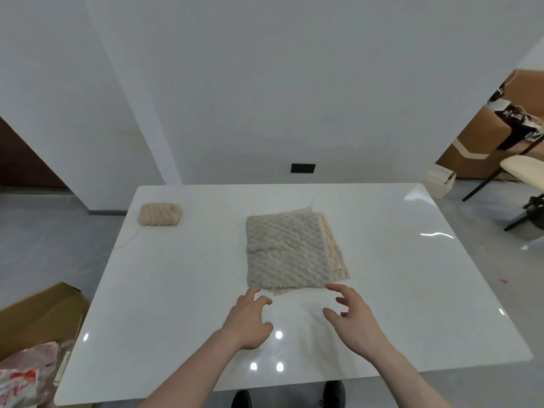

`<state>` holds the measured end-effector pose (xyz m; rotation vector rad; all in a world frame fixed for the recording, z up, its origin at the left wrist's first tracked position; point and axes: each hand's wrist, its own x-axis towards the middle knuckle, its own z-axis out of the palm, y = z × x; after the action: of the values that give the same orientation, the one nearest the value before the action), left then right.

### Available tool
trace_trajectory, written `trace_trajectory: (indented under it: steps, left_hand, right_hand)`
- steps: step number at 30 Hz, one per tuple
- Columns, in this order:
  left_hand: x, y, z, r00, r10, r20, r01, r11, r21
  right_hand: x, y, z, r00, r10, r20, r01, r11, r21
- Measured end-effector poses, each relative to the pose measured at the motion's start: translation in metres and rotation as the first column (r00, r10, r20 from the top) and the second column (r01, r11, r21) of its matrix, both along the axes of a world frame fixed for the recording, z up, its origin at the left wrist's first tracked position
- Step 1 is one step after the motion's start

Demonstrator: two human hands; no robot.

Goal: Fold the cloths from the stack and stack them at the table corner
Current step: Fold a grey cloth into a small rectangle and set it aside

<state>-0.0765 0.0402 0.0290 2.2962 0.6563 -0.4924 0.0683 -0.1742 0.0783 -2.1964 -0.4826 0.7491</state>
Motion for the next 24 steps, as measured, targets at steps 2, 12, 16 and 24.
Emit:
trace_trajectory:
  steps: [2,12,16,24]
  left_hand:
    - [0.018,-0.008,-0.005,1.0,0.012,-0.021,-0.011,1.0,0.022]
    - [0.124,-0.069,-0.053,0.977,0.092,-0.19,-0.06,0.984,0.17]
    - [0.153,-0.085,-0.063,0.955,0.1,-0.28,-0.034,0.972,0.232]
    - [0.168,-0.08,-0.072,0.957,0.128,-0.262,-0.04,0.948,0.315]
  right_hand:
    - [0.016,-0.006,-0.004,0.999,0.029,-0.016,-0.029,1.0,-0.006]
    - [0.133,-0.053,-0.023,0.96,0.274,-0.051,-0.276,0.961,-0.02]
    - [0.169,-0.082,-0.026,0.956,0.285,-0.073,-0.286,0.958,-0.014]
    - [0.21,-0.114,-0.034,0.943,0.314,-0.109,-0.32,0.946,-0.048]
